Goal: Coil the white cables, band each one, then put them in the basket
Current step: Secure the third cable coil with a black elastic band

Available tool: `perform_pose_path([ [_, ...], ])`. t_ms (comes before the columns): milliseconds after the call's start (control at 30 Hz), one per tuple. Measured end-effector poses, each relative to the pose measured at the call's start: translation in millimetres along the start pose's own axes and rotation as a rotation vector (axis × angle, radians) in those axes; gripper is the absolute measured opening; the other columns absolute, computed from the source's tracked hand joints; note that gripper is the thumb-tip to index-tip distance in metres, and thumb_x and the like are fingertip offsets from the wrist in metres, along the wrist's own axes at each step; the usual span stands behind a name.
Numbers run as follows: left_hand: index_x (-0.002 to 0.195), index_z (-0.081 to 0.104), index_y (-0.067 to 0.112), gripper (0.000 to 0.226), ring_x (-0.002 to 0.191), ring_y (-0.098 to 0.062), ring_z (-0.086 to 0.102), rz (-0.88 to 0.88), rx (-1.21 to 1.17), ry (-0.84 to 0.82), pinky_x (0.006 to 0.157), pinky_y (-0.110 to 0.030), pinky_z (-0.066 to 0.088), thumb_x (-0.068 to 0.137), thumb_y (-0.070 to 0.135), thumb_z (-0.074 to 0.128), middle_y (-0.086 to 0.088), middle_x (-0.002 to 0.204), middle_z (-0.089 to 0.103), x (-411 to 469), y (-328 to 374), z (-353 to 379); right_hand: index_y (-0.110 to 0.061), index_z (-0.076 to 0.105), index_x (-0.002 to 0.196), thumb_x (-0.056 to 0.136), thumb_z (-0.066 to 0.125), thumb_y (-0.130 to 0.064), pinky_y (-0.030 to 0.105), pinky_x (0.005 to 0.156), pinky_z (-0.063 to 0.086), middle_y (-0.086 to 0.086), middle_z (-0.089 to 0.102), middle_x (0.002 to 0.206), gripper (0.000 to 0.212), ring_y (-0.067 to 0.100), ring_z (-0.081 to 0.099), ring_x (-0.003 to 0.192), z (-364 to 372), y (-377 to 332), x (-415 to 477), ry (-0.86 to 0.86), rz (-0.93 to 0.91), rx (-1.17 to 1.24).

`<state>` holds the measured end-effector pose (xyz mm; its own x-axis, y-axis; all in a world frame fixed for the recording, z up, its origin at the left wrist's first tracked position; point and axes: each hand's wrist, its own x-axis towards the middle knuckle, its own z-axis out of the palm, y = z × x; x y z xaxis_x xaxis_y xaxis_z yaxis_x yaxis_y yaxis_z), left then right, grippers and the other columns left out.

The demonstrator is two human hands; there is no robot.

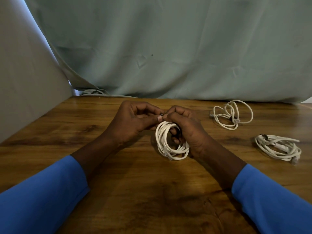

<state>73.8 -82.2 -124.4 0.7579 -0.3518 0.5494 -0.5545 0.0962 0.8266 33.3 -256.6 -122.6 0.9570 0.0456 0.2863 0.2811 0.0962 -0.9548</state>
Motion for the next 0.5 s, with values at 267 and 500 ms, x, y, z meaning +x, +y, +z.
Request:
perform_pose_path([
  [267,0.100,0.080,0.007,0.017,0.084,-0.033,0.077,0.098,0.230,-0.057,0.077,-0.058,0.062,0.084,0.004,0.081,-0.008,0.091,0.080,3.3,1.4,-7.3,-0.001,0.064,0.089,0.092,0.064,-0.007,0.020,0.038,0.030,0.004,0.048,0.049,0.006,0.014,0.037,0.040,-3.6,-0.4,0.3,-0.007,0.018,-0.071],
  [500,0.108,0.077,0.001,0.018,0.091,-0.034,0.077,0.027,0.168,-0.117,0.080,-0.049,0.064,0.091,0.002,0.073,-0.015,0.098,0.079,4.6,2.0,-10.1,-0.012,0.063,0.070,0.094,0.063,-0.006,0.024,0.047,0.034,0.007,0.049,0.051,0.025,0.017,0.039,0.041,-6.2,1.6,2.3,-0.001,0.006,-0.086],
])
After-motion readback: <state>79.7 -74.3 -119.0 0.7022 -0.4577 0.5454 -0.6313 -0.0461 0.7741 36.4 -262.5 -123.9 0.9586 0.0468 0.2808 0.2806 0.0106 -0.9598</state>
